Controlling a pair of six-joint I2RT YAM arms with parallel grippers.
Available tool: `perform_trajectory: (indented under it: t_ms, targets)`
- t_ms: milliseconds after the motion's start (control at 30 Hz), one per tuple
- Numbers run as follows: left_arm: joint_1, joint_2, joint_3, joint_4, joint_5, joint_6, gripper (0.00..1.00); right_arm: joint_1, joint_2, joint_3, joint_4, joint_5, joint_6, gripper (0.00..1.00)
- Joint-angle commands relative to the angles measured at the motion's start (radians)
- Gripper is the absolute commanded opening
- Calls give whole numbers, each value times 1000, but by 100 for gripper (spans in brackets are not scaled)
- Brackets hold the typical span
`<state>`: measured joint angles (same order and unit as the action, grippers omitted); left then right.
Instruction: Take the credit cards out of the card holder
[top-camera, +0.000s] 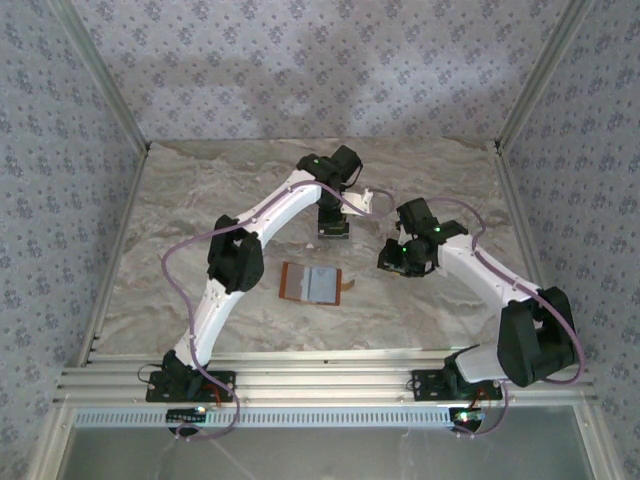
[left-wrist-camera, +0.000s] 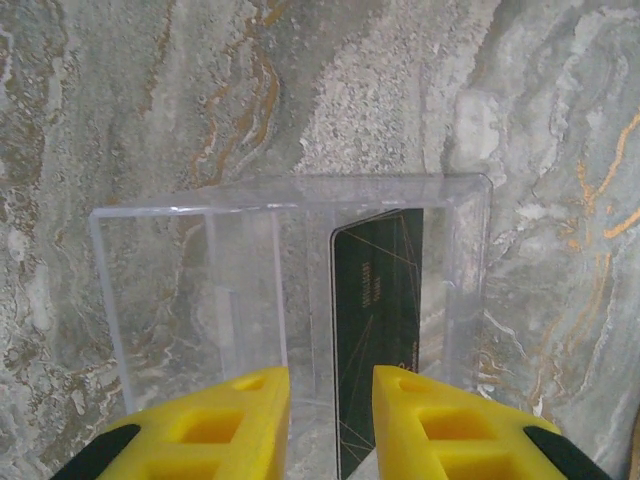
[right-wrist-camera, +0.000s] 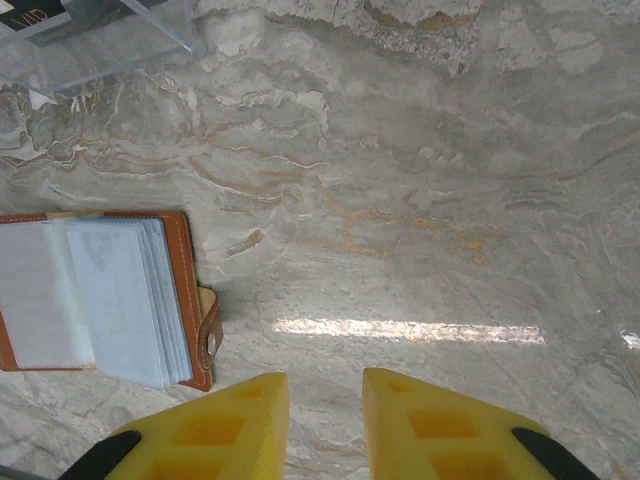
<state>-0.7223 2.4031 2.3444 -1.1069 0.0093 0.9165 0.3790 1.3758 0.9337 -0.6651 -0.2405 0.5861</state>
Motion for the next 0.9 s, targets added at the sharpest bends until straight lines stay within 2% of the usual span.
perform_trajectory:
  t_ms: [0, 200, 400, 700, 800, 867]
  targets:
    - [-6, -34, 9, 27, 10, -55, 28, 4, -17, -6, 15, -14, 2, 28]
    - [13, -171, -151, 174, 119, -267, 29, 54, 0, 30, 19, -13, 15, 30]
    - [46, -383, -474, 417, 226, -515, 30, 136, 60, 85, 34, -15, 36, 31]
    - [143, -701, -979, 836, 228, -1059, 33, 266, 226, 186, 59, -38, 67, 31]
    - [153, -780, -1089, 883, 215, -1179, 30, 291, 278, 206, 60, -43, 68, 31]
    - [161, -819, -1140, 908, 265, -1237, 28, 299, 304, 215, 59, -45, 68, 31]
